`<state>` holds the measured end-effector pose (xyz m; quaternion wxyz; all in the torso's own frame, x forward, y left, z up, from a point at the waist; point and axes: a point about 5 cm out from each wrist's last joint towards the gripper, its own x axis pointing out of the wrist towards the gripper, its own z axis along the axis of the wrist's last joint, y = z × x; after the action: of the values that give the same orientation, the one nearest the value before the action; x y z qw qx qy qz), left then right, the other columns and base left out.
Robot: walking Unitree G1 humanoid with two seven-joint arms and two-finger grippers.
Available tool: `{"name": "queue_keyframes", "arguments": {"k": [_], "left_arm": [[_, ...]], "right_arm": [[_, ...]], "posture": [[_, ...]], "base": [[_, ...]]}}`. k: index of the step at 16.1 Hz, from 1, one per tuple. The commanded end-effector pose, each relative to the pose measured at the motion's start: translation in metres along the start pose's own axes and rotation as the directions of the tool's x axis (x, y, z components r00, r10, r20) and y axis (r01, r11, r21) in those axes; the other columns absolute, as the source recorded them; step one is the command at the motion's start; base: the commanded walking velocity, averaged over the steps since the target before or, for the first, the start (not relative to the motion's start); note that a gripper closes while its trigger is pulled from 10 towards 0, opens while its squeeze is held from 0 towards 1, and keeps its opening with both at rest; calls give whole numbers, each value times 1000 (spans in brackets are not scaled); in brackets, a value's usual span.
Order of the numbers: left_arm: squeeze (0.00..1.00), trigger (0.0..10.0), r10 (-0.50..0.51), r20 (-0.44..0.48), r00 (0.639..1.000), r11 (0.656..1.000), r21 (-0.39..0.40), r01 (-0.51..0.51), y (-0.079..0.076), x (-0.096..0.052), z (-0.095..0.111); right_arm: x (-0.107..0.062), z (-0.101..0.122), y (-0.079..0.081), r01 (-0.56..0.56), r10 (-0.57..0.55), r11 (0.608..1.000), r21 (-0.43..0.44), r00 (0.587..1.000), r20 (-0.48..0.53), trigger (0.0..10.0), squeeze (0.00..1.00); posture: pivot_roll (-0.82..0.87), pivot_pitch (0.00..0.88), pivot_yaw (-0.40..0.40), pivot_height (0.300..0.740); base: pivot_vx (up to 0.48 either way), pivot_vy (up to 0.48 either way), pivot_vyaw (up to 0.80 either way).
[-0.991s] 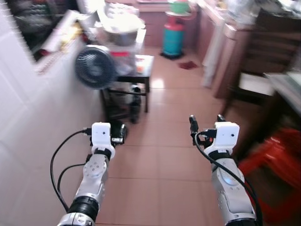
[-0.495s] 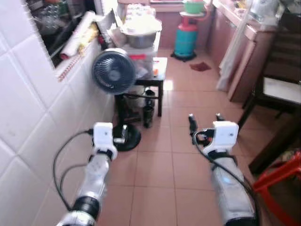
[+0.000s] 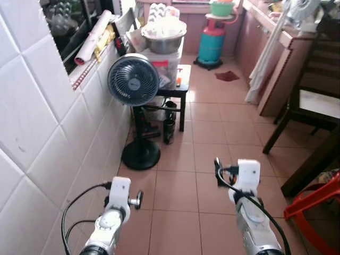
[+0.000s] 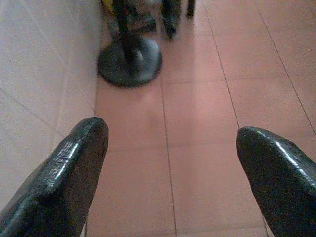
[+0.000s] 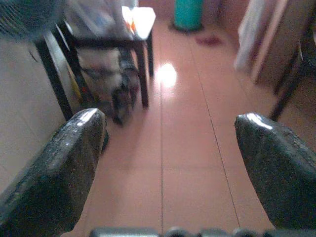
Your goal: Setting the table
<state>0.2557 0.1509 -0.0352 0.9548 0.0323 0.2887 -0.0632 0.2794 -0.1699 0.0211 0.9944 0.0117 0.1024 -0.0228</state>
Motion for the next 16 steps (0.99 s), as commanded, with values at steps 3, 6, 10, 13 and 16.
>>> {"name": "queue_keyframes", "arguments": {"k": [3,6,10,13,16], "left_arm": [[0,10000,0,-190,982,999,40,8,8,-7,-28],[0,10000,22,-279,960,992,127,15,18,-15,-46],[0,10000,76,-390,918,993,109,-36,28,-30,-74],[0,10000,111,-392,913,993,77,-88,34,-33,-76],[0,10000,129,-390,912,991,79,-106,39,-33,-75]], "right_arm": [[-16,-52,-11,55,-41,997,46,962,-270,10000,0],[-31,-79,-13,65,-32,996,64,906,-423,10000,0],[-55,-106,-18,36,-17,999,22,823,-567,10000,0],[-61,-112,-16,7,2,1000,13,802,-598,10000,0],[-62,-113,-17,20,0,999,26,790,-613,10000,0]], "posture": [[12,0,-19,740],[4,0,-8,740],[-4,0,1,740],[6,0,-3,740],[3,0,2,740]], "base": [[0,0,0],[0,0,0],[0,0,0],[0,0,0],[0,0,0]]}}
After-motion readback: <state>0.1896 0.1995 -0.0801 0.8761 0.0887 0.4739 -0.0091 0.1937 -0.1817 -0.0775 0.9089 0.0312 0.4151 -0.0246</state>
